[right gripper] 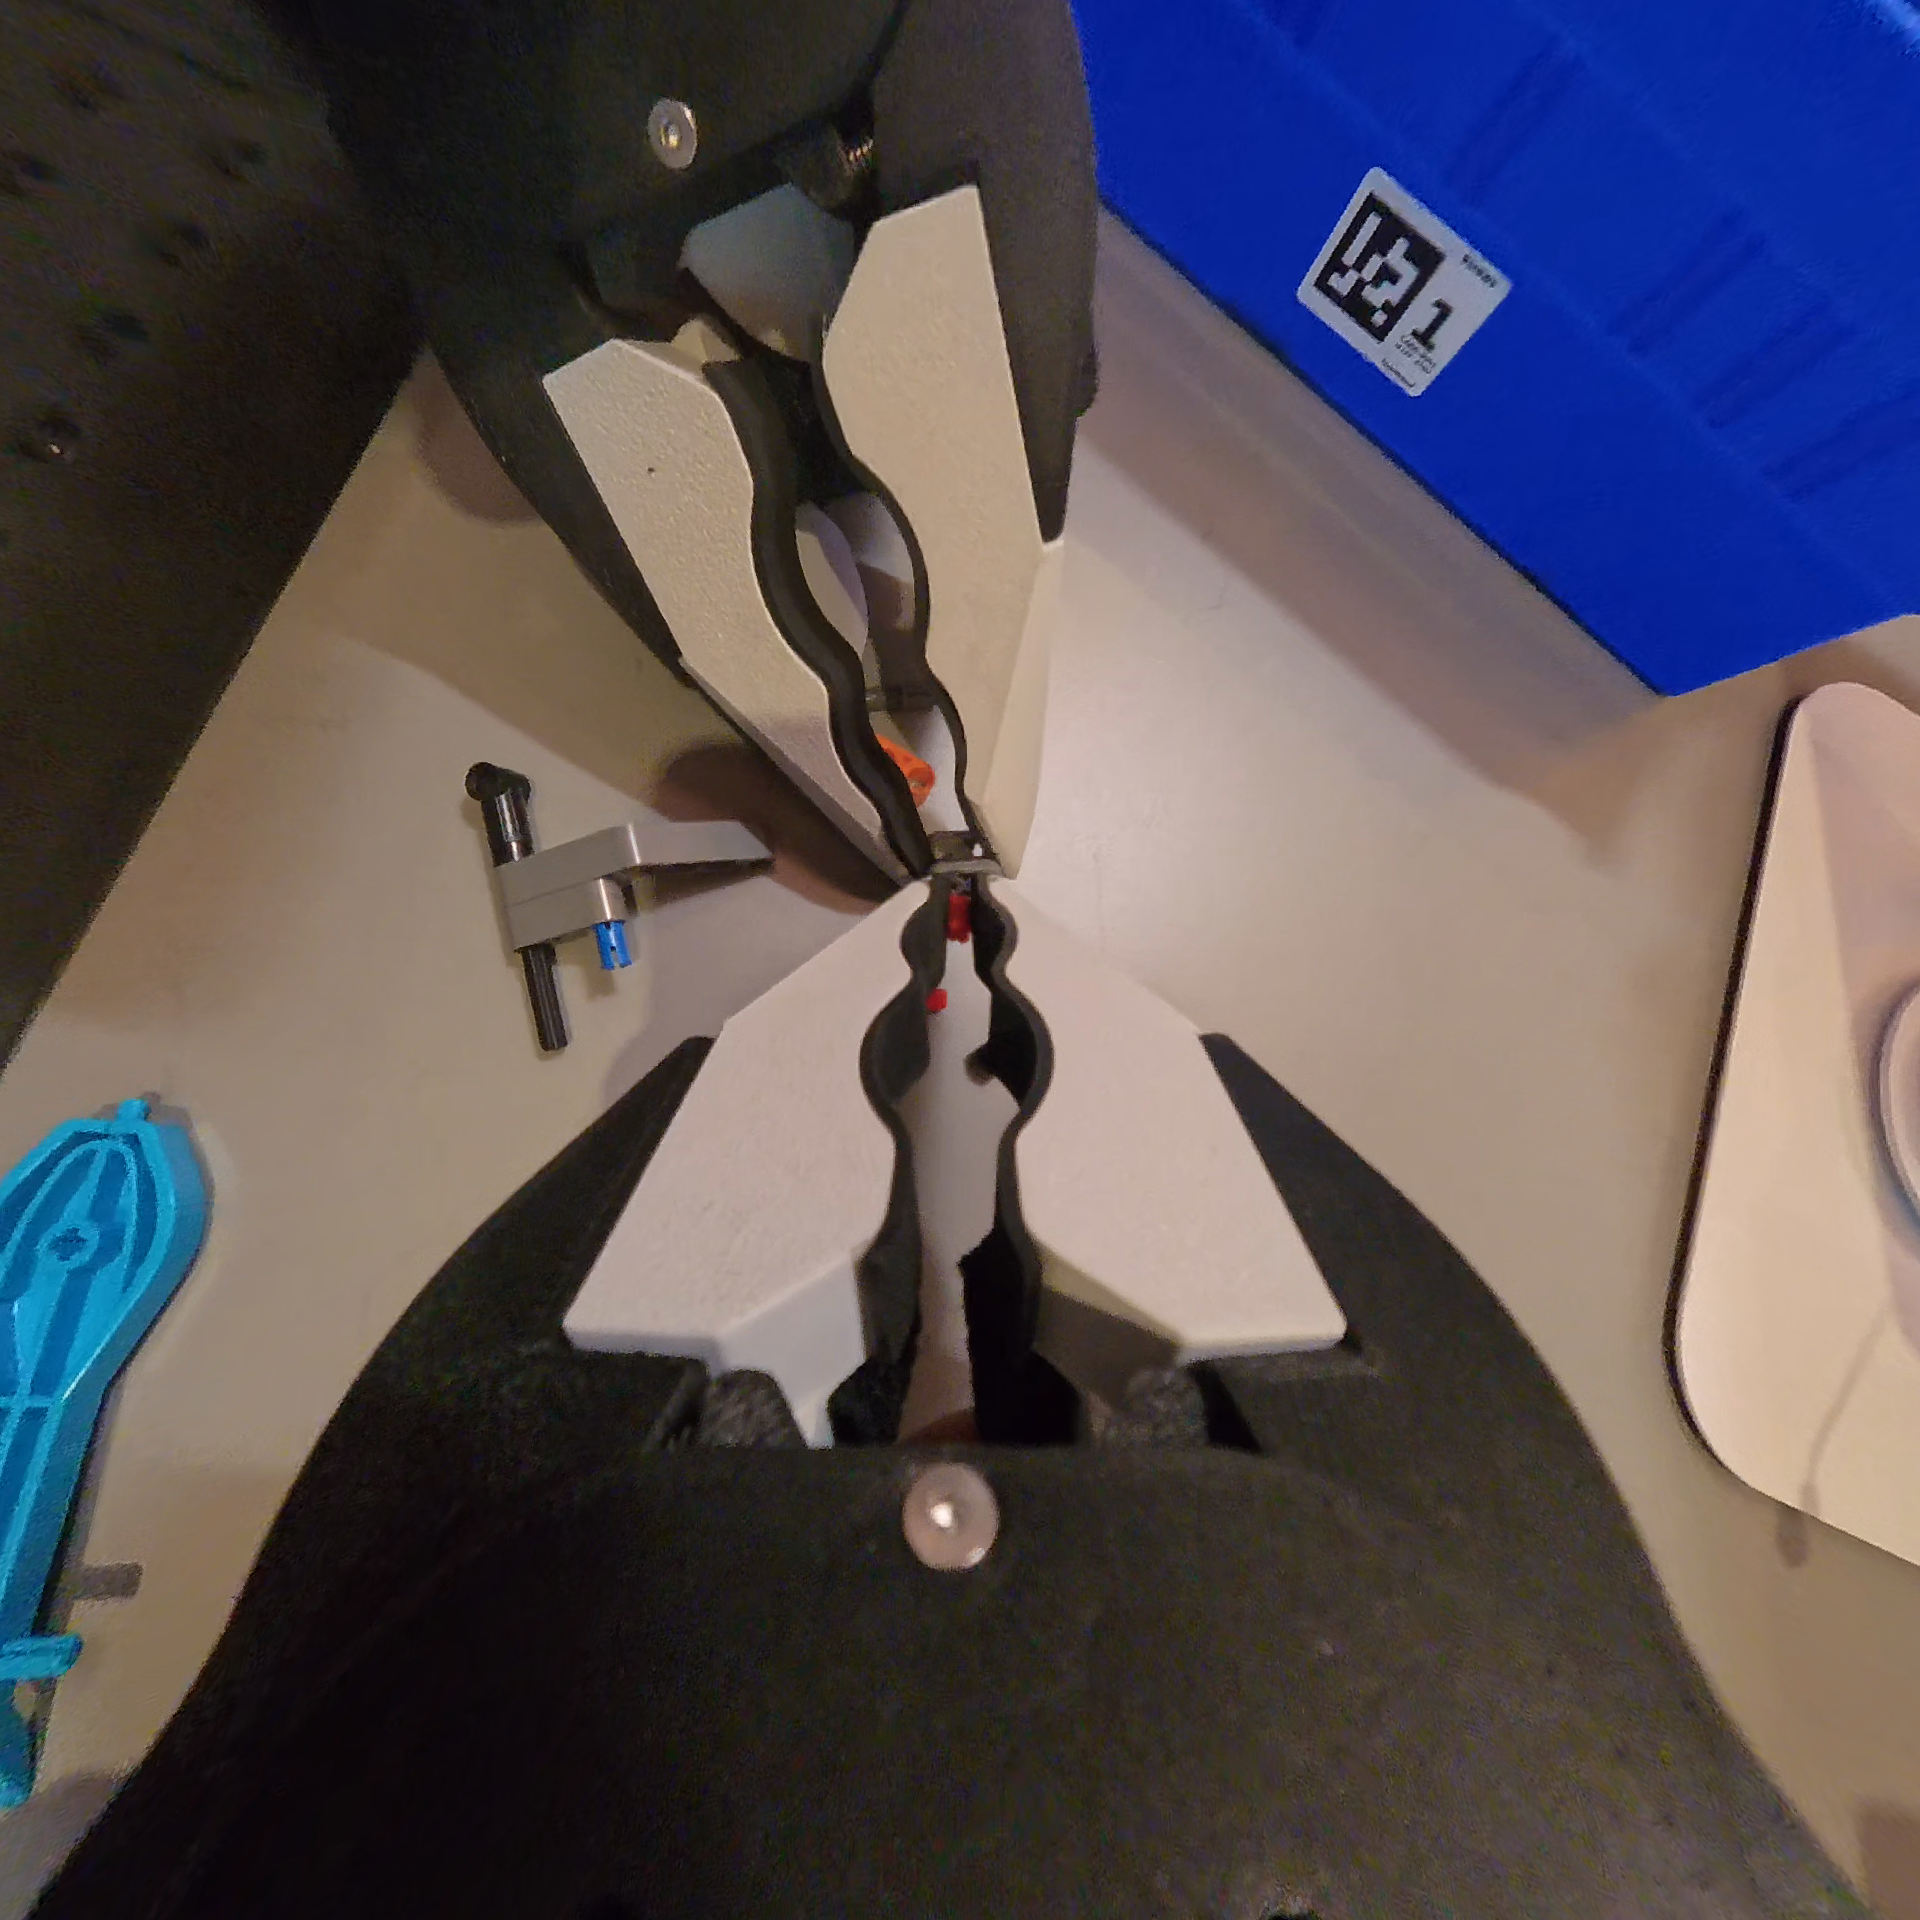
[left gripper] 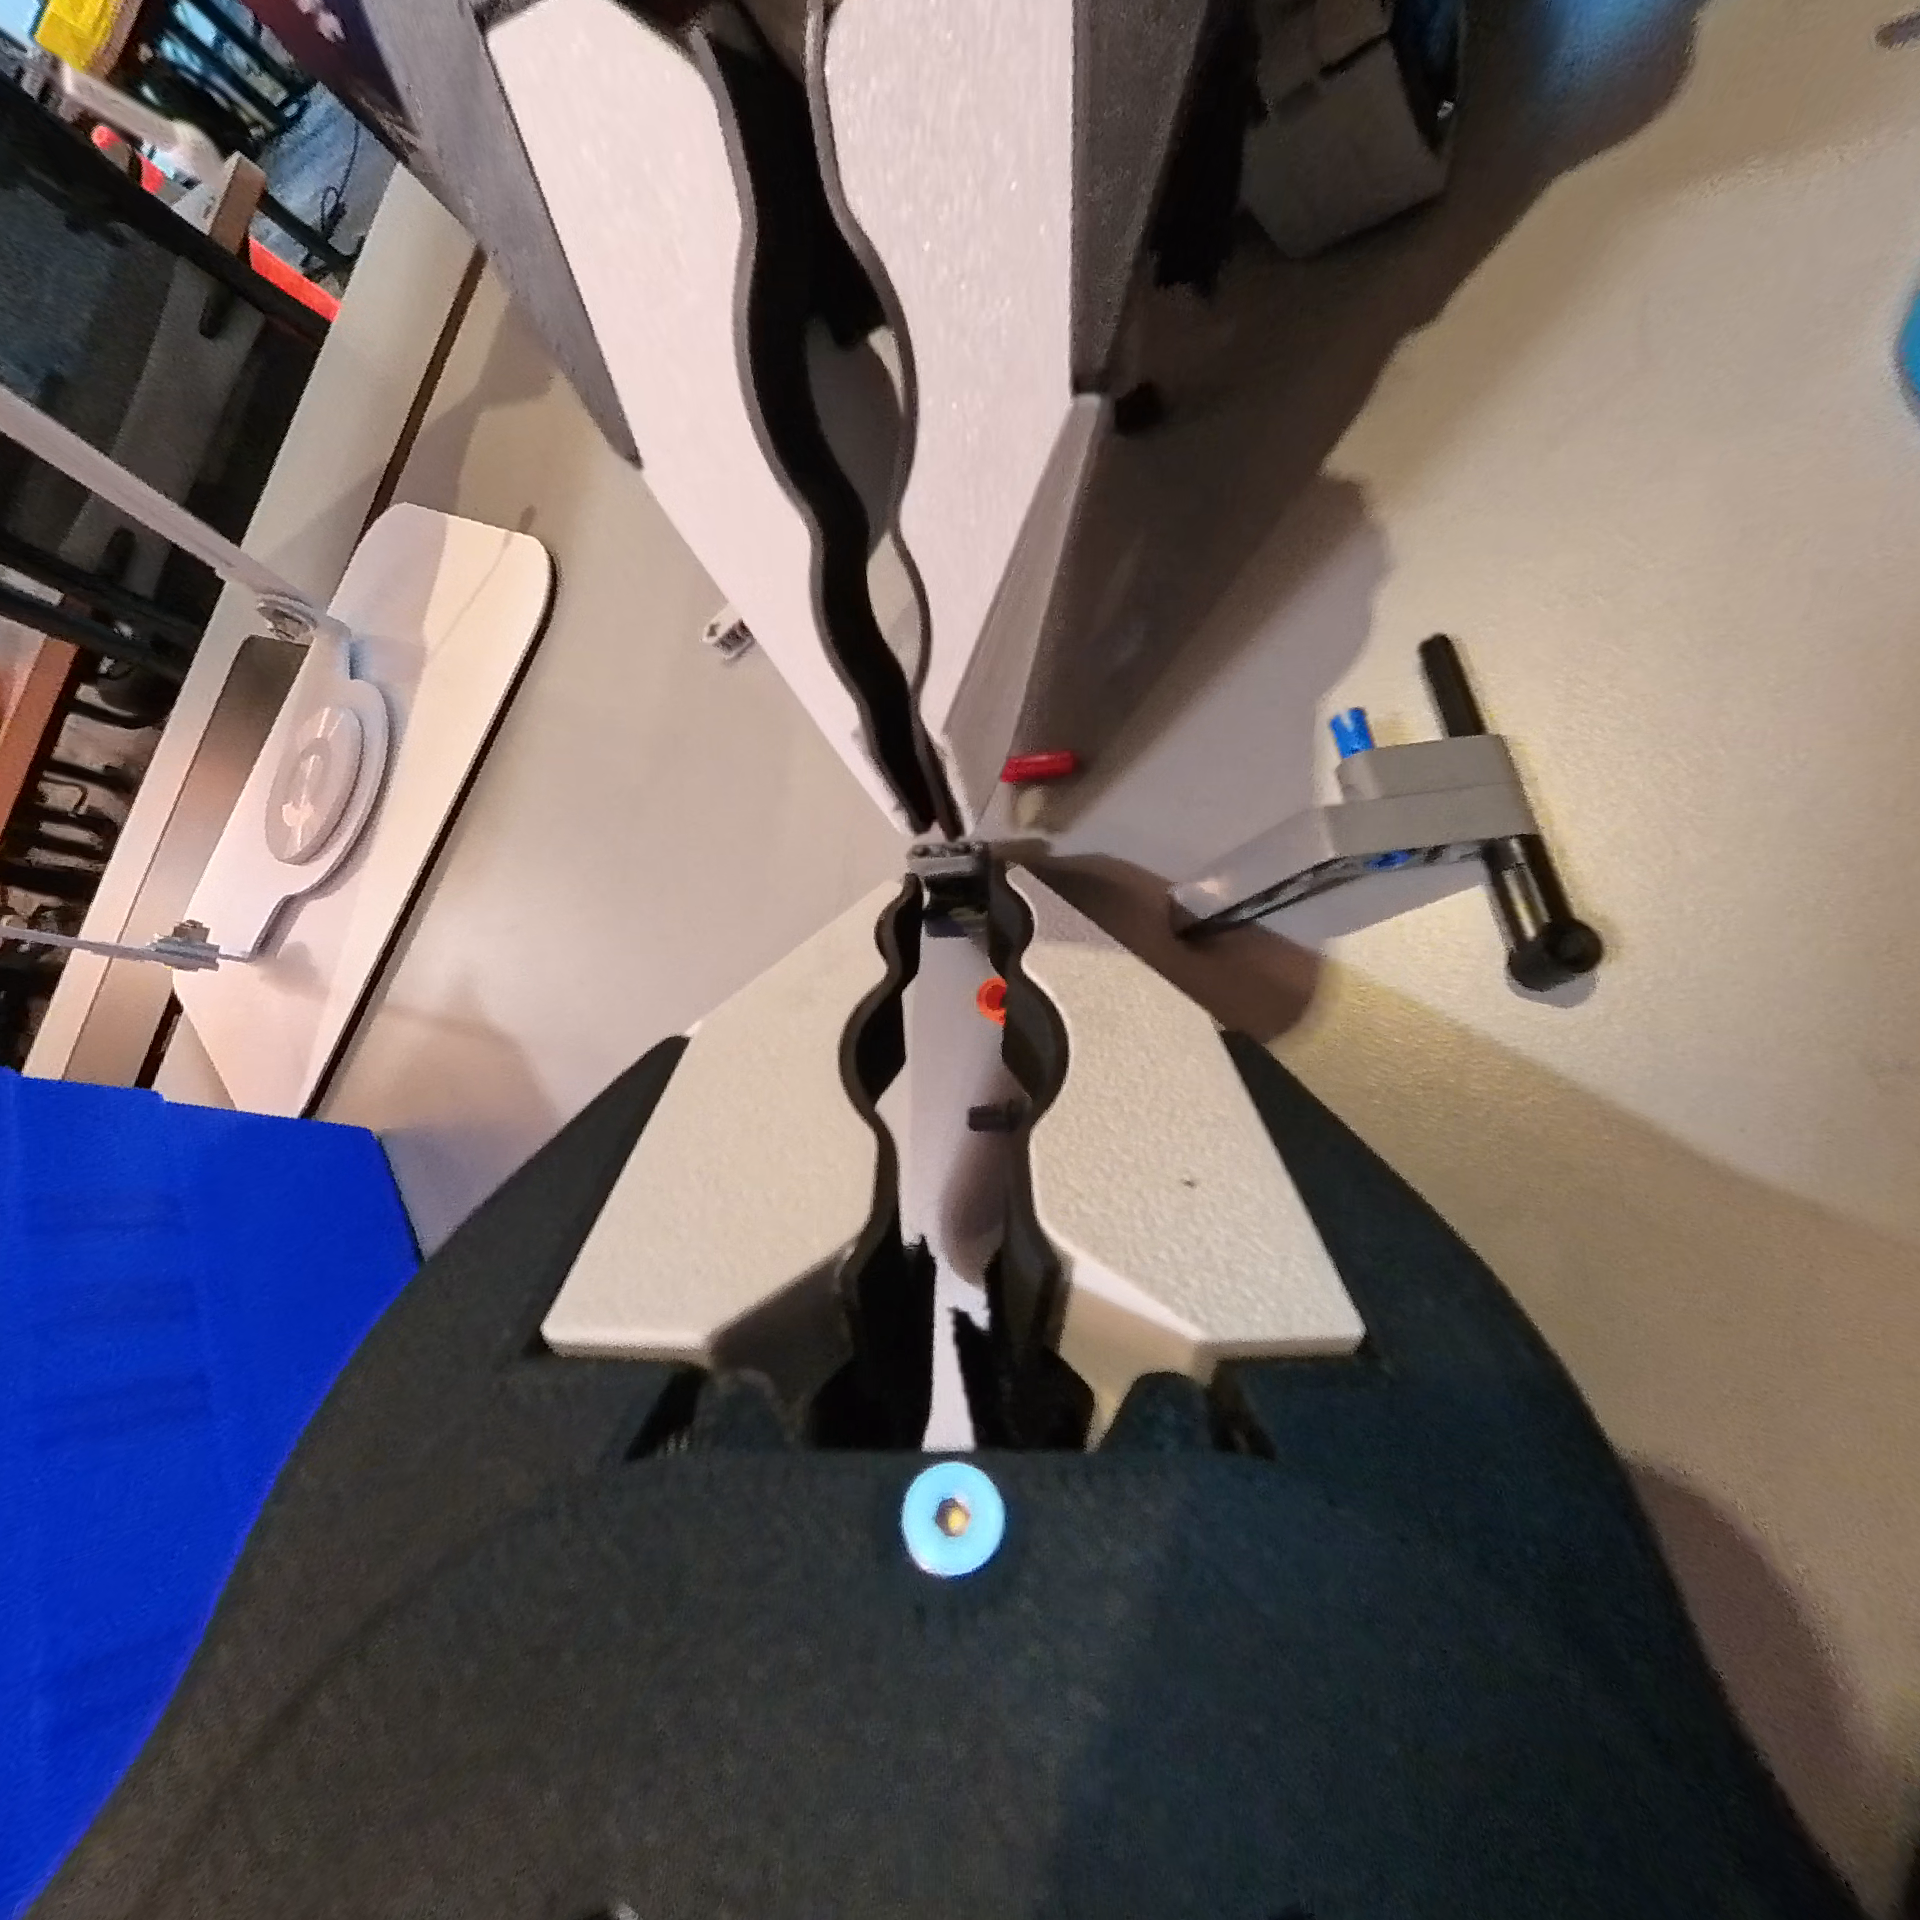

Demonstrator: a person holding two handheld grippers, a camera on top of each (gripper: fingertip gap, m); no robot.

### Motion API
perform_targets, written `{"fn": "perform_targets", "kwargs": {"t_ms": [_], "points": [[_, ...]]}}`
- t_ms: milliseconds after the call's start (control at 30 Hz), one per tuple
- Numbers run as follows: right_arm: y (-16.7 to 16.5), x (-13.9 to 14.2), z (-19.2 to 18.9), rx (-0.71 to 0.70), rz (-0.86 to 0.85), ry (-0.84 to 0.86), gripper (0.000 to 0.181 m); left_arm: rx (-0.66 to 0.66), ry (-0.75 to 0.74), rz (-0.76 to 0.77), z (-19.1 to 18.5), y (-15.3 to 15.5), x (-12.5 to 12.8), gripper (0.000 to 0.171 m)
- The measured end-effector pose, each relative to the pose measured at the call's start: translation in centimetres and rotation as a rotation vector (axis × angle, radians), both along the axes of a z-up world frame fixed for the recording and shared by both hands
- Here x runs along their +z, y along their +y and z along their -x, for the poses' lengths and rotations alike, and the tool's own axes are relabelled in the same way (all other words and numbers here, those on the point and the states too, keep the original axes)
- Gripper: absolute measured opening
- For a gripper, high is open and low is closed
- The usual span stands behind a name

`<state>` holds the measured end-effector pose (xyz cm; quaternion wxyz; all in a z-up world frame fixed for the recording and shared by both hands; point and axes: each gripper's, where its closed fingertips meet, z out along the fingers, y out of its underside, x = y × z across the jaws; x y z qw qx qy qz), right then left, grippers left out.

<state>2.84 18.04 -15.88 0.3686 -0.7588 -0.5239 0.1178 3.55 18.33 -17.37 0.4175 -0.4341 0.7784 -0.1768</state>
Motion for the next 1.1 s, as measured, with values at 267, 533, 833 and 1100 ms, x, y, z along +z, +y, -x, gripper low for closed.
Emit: {"fn": "perform_targets", "kwargs": {"t_ms": [267,533,833,1100], "points": [[0.4,2.9,0.1,-0.068,0.074,0.210,0.000,0.023,-0.042,-0.026,-0.2,0.4,0.9,0.024],[1.2,7.0,-0.2,-0.163,0.209,0.545,0.001,0.062,-0.306,-0.066,-0.7,0.2,7.2,0.017],[1.6,9.0,-0.3,-0.228,0.390,0.827,0.001,0.131,-0.379,-0.039,-1.1,0.9,9.3,0.010],[2.3,9.4,-0.2,-0.280,0.430,0.919,0.001,0.162,-0.390,-0.039,-0.9,1.6,9.7,0.000]]}}
